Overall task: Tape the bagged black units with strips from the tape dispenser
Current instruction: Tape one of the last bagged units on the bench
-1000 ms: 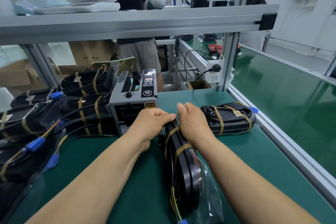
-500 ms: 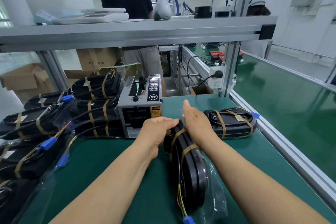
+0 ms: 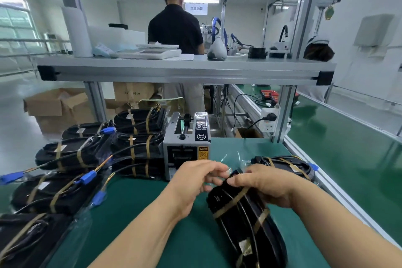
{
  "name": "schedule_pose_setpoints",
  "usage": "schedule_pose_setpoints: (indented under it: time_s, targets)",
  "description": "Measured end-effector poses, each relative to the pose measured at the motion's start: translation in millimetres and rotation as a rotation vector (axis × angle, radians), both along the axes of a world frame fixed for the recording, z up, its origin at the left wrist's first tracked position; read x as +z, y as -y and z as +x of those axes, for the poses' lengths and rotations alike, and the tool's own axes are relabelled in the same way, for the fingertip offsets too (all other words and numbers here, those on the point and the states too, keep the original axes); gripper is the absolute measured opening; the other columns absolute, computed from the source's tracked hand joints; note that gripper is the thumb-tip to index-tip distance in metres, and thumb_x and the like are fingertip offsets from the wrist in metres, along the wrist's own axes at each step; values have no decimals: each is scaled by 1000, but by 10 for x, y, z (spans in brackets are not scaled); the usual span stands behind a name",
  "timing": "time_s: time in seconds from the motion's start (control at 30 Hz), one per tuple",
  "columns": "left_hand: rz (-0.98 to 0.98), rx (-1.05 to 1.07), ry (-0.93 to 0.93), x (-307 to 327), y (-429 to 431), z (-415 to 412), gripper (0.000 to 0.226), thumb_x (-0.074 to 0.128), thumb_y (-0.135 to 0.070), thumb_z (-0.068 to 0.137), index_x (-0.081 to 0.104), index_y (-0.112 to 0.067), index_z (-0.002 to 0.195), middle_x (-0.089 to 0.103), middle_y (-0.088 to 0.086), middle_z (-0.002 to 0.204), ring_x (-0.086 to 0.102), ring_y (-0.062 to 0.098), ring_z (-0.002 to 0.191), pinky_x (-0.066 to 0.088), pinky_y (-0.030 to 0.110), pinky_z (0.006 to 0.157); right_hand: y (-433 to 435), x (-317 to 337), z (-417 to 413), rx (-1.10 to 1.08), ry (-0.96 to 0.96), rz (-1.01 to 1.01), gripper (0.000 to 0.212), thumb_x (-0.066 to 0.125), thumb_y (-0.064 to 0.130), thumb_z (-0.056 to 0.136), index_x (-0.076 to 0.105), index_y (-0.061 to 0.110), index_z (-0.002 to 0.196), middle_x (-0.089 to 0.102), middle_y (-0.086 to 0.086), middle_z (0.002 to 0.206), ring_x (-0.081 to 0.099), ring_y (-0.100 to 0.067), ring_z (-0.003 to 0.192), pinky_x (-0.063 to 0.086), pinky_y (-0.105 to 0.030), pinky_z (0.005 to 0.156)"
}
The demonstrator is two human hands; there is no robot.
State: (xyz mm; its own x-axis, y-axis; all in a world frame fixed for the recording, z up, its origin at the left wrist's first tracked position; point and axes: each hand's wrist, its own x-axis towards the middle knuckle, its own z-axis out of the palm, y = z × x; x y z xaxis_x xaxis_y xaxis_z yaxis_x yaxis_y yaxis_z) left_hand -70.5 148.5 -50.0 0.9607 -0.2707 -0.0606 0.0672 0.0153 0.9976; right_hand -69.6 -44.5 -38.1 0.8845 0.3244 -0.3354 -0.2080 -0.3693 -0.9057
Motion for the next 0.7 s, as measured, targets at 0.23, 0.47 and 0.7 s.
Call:
schedule_pose_setpoints:
  time_s: [0.23,0.47,0.7]
  targets:
    - [-200,574,-377,-256,-340,536,15,62,-20,95,67,-13,83,61,-2,67,47,7,54,35,20,48,2,37,-312,-137,284,259,35,72,23,74,71,4,103,74,-22,105,70,-29,93,54,-36,86]
    - [-277,640,-495,-310,-321,871,12,67,-19,92,66,-11,84,60,-5,57,47,5,50,32,20,45,-265,-271,-501,-462,428,453,53,67,11,58,66,21,110,78,-3,92,74,-15,81,54,-21,69]
    - [-431,785,-512,-265,-177,1002,6,66,-6,90,61,-5,87,57,4,64,47,9,48,31,13,31,-294,-286,-642,-475,560,317,58,73,22,59,64,36,114,69,31,101,67,8,92,48,-7,73]
